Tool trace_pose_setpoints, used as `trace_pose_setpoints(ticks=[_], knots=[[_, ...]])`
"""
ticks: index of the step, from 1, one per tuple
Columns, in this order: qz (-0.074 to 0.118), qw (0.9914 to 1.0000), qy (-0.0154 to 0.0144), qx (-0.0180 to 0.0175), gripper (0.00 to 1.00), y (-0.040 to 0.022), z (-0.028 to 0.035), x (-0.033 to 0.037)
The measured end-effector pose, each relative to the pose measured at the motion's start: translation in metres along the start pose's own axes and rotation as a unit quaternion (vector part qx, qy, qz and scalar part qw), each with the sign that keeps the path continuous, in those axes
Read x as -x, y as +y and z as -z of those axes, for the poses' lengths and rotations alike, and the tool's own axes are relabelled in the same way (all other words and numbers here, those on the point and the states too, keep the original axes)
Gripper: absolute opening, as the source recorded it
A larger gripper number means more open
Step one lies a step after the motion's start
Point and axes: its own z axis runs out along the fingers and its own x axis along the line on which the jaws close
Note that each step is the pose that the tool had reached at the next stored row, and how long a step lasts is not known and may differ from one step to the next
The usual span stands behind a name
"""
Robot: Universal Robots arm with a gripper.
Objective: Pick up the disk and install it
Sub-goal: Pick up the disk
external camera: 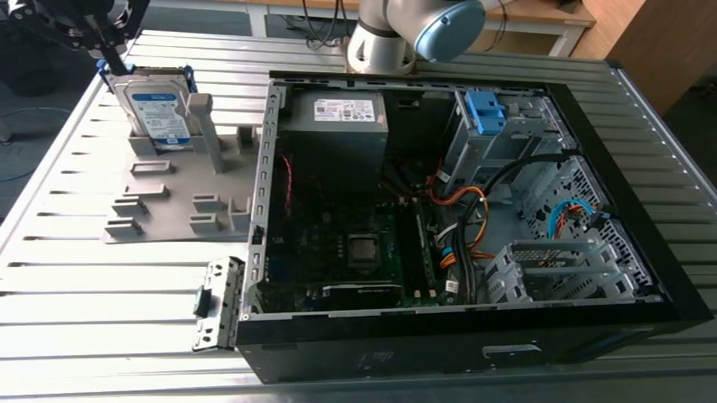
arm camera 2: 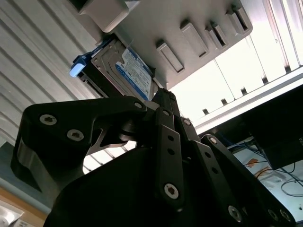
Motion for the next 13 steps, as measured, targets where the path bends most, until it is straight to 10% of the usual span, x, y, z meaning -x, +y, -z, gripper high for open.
trace_pose_setpoints(ticks=[13], knots=[[0.045,0.99897,0.0015,0.0012,0.11,0.0000,0.0000,0.0000]])
